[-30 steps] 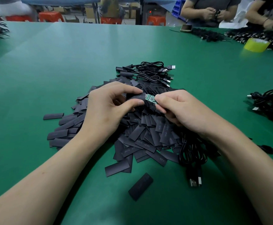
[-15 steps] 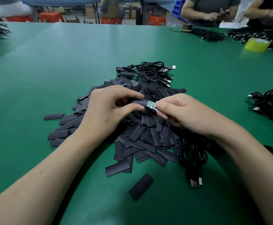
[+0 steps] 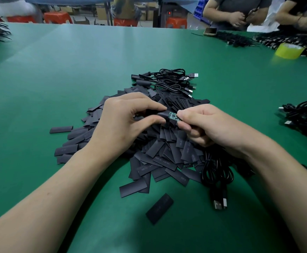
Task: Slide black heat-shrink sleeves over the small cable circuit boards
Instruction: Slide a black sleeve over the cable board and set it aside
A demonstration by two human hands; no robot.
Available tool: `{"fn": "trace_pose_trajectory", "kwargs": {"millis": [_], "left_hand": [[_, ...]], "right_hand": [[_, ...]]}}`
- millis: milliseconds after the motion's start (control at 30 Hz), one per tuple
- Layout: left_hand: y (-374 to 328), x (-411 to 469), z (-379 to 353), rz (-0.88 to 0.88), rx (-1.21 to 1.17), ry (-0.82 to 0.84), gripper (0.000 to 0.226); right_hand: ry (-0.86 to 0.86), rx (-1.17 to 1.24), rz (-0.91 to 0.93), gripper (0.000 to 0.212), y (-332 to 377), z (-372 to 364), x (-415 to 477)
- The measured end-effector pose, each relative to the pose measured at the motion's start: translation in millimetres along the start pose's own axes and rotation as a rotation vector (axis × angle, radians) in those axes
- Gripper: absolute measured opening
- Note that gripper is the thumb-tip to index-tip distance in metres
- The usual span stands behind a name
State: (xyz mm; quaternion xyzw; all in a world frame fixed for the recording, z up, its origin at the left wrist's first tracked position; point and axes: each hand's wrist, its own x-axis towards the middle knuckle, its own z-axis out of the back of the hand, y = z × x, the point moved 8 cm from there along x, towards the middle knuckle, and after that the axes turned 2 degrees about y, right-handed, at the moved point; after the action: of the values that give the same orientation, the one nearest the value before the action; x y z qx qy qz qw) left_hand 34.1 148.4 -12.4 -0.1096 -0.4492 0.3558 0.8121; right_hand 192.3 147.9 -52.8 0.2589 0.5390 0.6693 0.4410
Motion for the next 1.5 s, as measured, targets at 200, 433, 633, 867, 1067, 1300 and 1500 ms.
{"fn": "trace_pose_trajectory", "kwargs": {"millis": [200, 433, 633, 867, 1067, 1300, 1500], "left_hand": [[0.5, -1.9, -11.9, 0.018, -0.057, 0.112, 0.020], [6.6, -1.9, -12.0, 0.071, -0.072, 0.052, 0.019], [6.3, -3.7, -3.9, 0.075, -0.065, -0.044, 0.020], [-7.7, -4.6, -7.0, -0.047, 0.019, -0.002, 0.020], [-10.3, -4.8, -5.0, -0.064, 0.056, -0.024, 0.019], [-7.0, -5.1, -1.6, -0.032, 0.049, -0.078, 0.019], [-11.0, -5.2, -3.0, -0.075, 0.063, -0.058, 0.020]], "right_hand": [[-0.083, -0.493, 0.075, 0.042, 7.7, 3.2, 0.3], [-0.138, -0.249, 0.096, 0.026, 6.8, 10.3, 1.1], [-0.214, -0.200, 0.117, 0.012, 10.7, 20.2, -1.4], [-0.180, -0.169, 0.084, 0.015, 8.9, 16.0, -1.9], [-0.170, -0.135, 0.082, 0.014, 8.8, 15.4, -2.5], [-0.182, -0.112, 0.104, 0.018, 10.8, 18.0, -5.0], [-0.162, -0.113, 0.096, 0.022, 10.8, 13.8, -3.1]]}}
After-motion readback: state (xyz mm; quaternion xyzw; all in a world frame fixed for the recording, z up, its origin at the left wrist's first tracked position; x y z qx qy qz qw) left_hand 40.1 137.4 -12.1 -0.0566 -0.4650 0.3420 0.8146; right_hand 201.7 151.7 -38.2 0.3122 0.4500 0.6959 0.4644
